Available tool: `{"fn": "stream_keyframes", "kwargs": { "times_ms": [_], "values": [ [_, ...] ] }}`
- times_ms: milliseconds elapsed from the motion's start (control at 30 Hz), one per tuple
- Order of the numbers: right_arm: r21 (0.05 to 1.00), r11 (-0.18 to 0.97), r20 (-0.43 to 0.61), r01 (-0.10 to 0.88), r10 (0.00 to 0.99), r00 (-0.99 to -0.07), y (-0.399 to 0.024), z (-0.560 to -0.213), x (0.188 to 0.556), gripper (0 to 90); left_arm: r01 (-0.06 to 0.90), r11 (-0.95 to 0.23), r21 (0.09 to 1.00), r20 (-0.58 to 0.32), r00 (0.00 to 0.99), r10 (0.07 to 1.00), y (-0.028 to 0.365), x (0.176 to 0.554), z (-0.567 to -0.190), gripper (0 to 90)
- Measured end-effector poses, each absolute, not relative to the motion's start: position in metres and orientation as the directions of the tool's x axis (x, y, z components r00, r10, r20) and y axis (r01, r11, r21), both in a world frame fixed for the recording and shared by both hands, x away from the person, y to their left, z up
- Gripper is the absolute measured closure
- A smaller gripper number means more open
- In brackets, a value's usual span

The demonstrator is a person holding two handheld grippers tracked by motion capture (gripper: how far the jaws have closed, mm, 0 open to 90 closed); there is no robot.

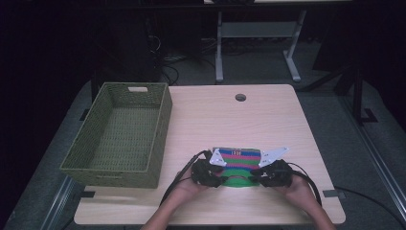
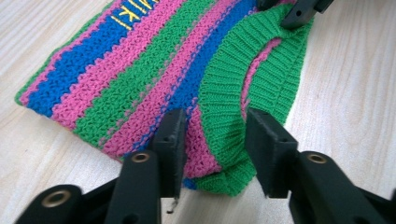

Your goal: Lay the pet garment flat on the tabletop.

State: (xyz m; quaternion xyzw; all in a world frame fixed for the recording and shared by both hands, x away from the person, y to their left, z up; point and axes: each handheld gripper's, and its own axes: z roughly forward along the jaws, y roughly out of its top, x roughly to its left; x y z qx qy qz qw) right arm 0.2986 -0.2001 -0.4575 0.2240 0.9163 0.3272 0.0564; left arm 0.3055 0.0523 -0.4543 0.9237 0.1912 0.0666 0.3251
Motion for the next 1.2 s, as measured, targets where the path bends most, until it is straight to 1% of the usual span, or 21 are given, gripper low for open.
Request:
{"fn": "stream_keyframes", "kwargs": {
  "times_ms": [133,267,333,467,867,967,1100,1200],
  "values": [
    [0.625,0.686,0.042,0.372,0.446,-0.894,-0.199,-0.457,0.298,73.1,0.308,-0.718,0.625,-0.001,0.919,0.394,0.052,0.305,-0.454,64.2],
    [0.626,0.685,0.043,0.372,0.446,-0.894,-0.199,-0.457,0.298,73.7,0.304,-0.721,0.623,0.008,0.919,0.395,0.052,0.304,-0.454,66.2],
    [0.625,0.687,0.037,0.370,0.447,-0.894,-0.199,-0.457,0.297,74.5,0.298,-0.719,0.627,0.015,0.919,0.394,0.051,0.301,-0.455,69.3],
    [0.624,0.691,0.033,0.366,0.445,-0.895,-0.198,-0.457,0.296,75.8,0.292,-0.725,0.623,0.014,0.923,0.383,0.053,0.301,-0.454,72.1],
    [0.626,0.691,0.049,0.363,0.429,-0.902,-0.194,-0.456,0.291,79.4,0.298,-0.733,0.611,-0.011,0.930,0.369,0.057,0.297,-0.452,78.5],
    [0.621,0.703,0.039,0.347,0.414,-0.909,-0.194,-0.455,0.291,80.8,0.299,-0.739,0.603,-0.011,0.930,0.367,0.057,0.295,-0.450,79.3],
    [0.619,0.702,0.050,0.351,0.411,-0.910,-0.193,-0.454,0.289,81.6,0.294,-0.746,0.598,-0.013,0.934,0.357,0.058,0.295,-0.447,82.0],
    [0.620,0.710,0.041,0.335,0.397,-0.917,-0.192,-0.452,0.289,81.8,0.305,-0.736,0.605,-0.022,0.930,0.367,0.059,0.295,-0.446,83.5]
  ]
}}
